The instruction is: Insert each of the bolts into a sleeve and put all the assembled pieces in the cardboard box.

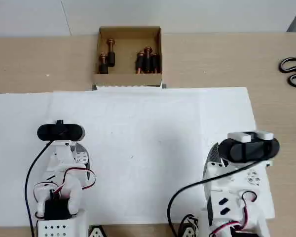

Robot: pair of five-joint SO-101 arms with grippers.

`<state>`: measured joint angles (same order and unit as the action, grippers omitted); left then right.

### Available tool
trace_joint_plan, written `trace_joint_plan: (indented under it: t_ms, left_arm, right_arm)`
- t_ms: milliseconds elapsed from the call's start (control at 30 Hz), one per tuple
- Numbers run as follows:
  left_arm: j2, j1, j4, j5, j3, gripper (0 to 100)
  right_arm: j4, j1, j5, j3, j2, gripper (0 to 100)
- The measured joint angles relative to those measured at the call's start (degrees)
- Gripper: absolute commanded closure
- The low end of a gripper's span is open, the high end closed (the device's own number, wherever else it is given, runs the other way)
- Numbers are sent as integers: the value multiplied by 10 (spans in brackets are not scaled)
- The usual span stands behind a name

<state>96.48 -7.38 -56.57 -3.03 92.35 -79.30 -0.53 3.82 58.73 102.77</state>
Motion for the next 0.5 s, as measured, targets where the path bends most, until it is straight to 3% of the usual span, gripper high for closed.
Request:
trace_joint_plan:
  t_ms: [500]
  left_arm:
    - [0,0,0,0,0,994]
  right_arm:
    - [192,19,-2,309,6,995]
